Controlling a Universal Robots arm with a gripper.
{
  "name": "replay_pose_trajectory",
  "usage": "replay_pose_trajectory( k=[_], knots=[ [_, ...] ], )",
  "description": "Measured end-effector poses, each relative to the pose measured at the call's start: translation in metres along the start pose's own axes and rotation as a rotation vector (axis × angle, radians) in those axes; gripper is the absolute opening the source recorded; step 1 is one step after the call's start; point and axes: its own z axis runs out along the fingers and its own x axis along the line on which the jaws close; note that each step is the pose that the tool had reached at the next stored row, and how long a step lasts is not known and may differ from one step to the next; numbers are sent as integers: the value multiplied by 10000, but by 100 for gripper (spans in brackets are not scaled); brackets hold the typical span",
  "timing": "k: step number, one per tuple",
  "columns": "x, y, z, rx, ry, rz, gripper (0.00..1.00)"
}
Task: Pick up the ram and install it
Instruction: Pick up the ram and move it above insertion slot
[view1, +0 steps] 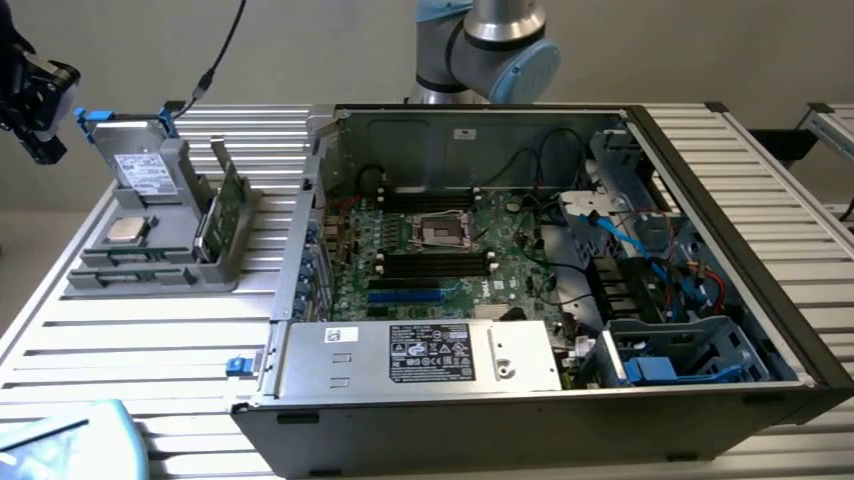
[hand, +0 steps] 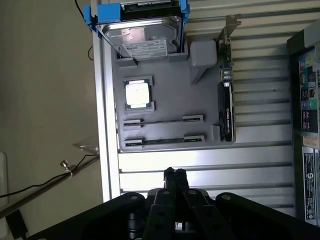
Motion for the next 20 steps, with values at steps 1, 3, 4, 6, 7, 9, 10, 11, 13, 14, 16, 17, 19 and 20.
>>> replay_pose_trajectory(
  k=[1, 3, 4, 6, 7, 9, 10, 11, 13, 14, 16, 17, 19, 20],
  knots=[
    [0, 0, 0, 0, 0, 0, 11],
    [0, 0, 0, 1, 1, 0, 11],
    [0, 0, 0, 1, 1, 0, 11],
    [-1, 0, 0, 0, 1, -1, 11],
    [-4, 2, -1, 1, 1, -7, 11],
    [-17, 8, 0, 3, 3, -48, 11],
    [-24, 11, -1, 5, 6, -93, 11],
    [-27, 13, -1, 10, 9, -166, 11],
    [-28, 13, 0, 23, 23, -416, 11],
    [-28, 13, 0, 33, 33, -586, 11],
    [-29, 13, -1, 56, 55, -962, 11],
    [-29, 13, -1, 66, 65, -1142, 11],
    [-28, 14, -1, 87, 86, -1493, 11],
    [-28, 14, -1, 98, 97, -1674, 11]
  ],
)
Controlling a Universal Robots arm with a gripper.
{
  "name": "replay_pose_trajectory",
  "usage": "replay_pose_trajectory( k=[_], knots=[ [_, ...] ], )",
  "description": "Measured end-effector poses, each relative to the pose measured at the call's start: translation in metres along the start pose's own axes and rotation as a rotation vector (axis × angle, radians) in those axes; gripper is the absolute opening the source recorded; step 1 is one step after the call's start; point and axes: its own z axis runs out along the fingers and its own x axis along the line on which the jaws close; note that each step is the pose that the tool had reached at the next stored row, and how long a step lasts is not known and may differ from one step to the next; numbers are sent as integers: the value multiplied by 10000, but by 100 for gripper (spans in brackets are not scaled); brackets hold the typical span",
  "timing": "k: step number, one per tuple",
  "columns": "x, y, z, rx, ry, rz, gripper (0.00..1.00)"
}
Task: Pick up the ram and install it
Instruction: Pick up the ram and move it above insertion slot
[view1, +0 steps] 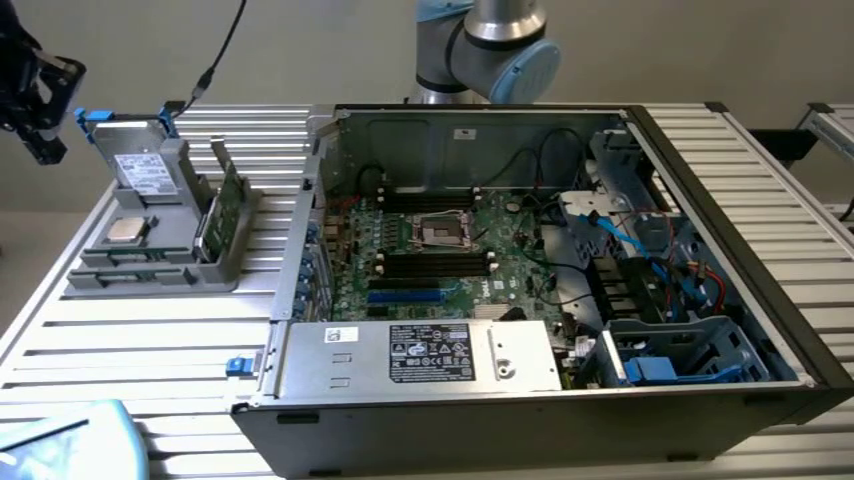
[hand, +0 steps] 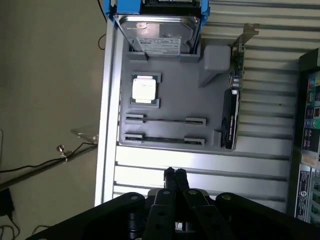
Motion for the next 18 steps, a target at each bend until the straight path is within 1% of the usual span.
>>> replay_pose_trajectory(
  k=[3, 8, 10, 15, 18],
  knots=[
    [0, 0, 0, 19, 30, -554, 11],
    [0, 0, 1, 14, 74, -1458, 11],
    [0, 0, 2, -8, 89, -1826, 11],
    [0, 0, 6, -85, 122, -2757, 11],
    [0, 0, 9, -96, 148, -3293, 11]
  ],
)
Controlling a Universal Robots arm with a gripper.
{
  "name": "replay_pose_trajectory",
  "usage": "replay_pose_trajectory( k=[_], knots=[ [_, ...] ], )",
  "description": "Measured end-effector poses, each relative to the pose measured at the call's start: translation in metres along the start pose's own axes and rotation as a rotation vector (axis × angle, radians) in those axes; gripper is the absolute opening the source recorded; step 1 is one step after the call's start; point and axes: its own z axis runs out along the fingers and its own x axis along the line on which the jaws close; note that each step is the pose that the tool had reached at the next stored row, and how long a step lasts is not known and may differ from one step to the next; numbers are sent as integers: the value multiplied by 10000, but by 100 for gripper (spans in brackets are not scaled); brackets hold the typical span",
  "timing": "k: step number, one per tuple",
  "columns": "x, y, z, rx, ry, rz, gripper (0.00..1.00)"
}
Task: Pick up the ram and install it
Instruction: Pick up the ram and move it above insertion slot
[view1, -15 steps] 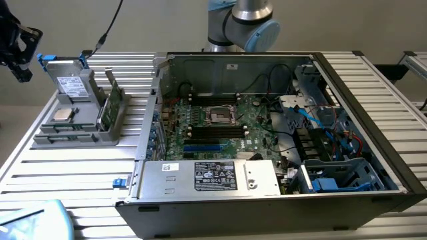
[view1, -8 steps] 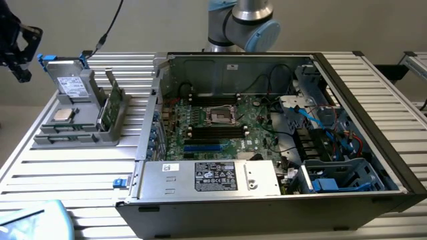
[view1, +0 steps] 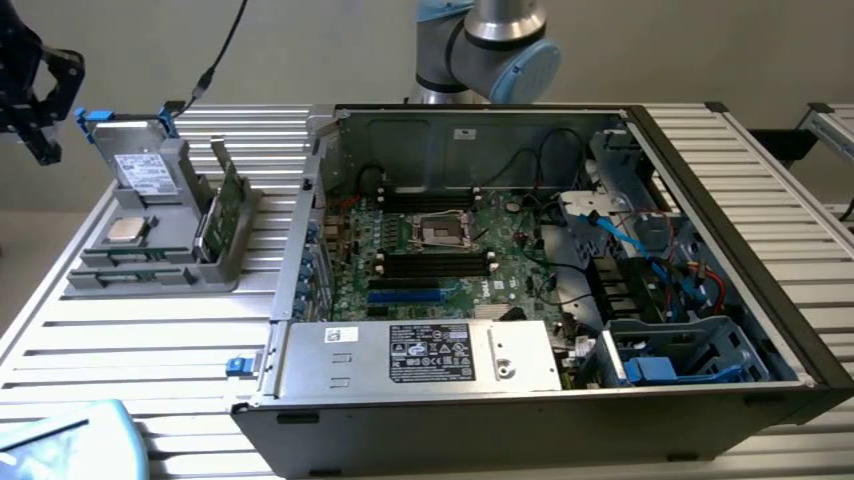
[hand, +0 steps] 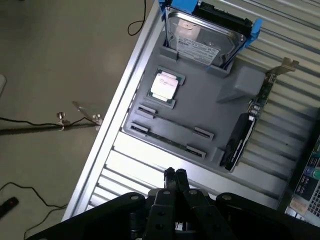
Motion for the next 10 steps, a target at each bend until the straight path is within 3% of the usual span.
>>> replay_pose_trajectory(
  k=[10],
  knots=[
    [-1, -1, 9, 28, 129, -1823, 11]
  ],
)
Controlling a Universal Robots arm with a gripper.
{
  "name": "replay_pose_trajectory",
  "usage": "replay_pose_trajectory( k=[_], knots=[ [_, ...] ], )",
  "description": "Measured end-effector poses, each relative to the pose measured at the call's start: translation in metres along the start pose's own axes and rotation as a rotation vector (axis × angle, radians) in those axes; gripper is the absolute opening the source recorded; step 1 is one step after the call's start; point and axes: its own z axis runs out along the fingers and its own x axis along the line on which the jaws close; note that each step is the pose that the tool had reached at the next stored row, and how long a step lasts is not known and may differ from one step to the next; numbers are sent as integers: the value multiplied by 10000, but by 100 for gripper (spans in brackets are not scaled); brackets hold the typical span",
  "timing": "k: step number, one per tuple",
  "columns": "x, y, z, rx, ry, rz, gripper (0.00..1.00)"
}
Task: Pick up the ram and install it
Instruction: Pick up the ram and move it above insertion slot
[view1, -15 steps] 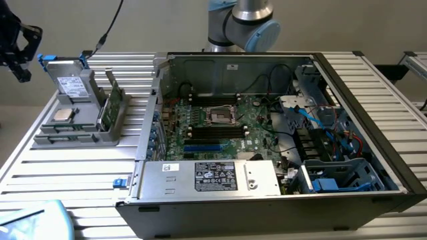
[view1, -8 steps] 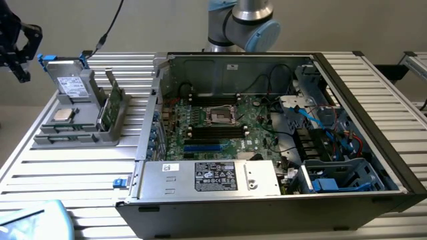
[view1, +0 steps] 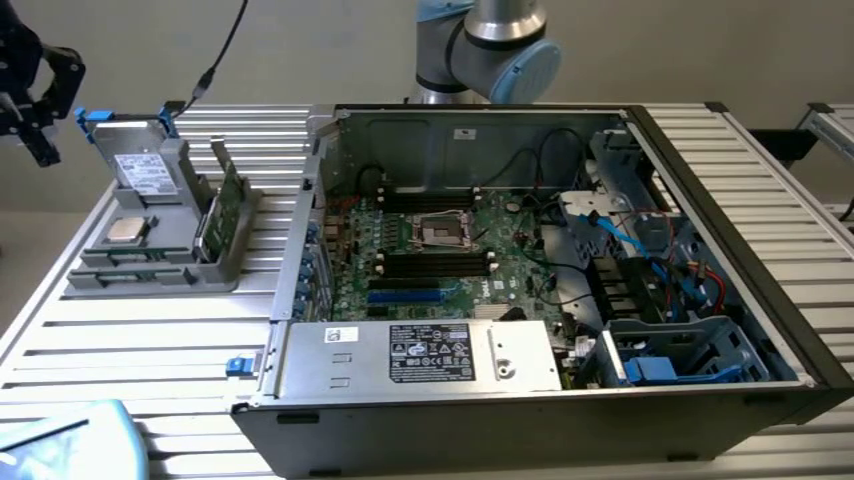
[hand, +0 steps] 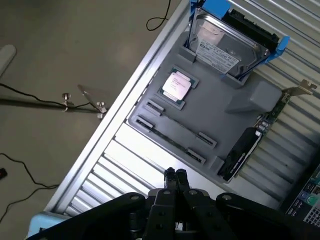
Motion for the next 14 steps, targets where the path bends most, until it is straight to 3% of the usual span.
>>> replay_pose_trajectory(
  k=[3, 9, 14],
  knots=[
    [0, 1, 2, -14, 20, -535, 11],
    [-1, 0, 11, -126, 2, -1636, 11],
    [-5, -4, 13, -124, 66, -2499, 11]
  ],
)
